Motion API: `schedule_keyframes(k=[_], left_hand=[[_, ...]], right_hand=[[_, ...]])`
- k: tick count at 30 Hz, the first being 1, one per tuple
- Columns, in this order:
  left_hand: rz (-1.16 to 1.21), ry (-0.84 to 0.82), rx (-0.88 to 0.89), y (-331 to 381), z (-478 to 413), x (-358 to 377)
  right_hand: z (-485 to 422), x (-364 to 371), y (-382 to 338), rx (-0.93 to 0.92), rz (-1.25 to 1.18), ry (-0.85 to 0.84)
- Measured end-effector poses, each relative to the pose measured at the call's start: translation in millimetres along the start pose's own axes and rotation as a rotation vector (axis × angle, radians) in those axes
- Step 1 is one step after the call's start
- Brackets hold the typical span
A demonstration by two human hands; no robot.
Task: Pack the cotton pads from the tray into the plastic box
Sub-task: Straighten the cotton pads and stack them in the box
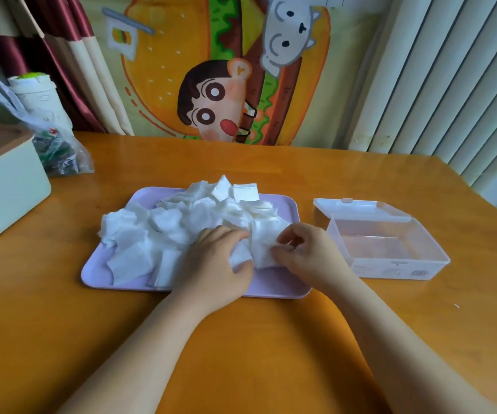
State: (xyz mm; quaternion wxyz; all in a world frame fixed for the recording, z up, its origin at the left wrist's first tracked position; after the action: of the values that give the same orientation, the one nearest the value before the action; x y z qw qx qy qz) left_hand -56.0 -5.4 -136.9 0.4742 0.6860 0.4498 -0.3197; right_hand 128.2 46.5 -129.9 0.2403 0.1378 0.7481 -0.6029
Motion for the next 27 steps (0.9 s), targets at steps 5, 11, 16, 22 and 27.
schedule_keyframes(k=[5, 11, 16, 22, 27], left_hand=[[0.188, 0.067, -0.058, -6, 6, -11], [0.330, 0.093, -0.122, 15, 10, -20], [0.727, -0.003, -0.231, 15, 14, -5], [0.888, -0.021, -0.304, 11, 17, 2], [0.904, -0.001, -0.337, 5, 18, 4]], right_hand=[[13, -12, 9, 0.132, -0.565, -0.016], [33, -5, 11, 0.164, -0.790, -0.027], [42, 6, 7, 0.150, -0.903, -0.049], [46, 3, 12, 0.140, -0.986, 0.018], [45, 5, 15, 0.151, -1.048, -0.046]])
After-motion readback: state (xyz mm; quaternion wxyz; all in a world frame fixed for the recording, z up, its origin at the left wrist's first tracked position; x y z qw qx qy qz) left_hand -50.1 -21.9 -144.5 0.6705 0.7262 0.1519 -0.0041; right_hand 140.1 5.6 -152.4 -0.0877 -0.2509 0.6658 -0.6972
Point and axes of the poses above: each hand's wrist, its own z-axis away from the middle knuckle, its own x-axis out of the palm, y = z × x, the point moved 10 cm from there along -z, towards the middle knuckle, and after that the axes turned 13 degrees about -z, right-handed, at the moved point
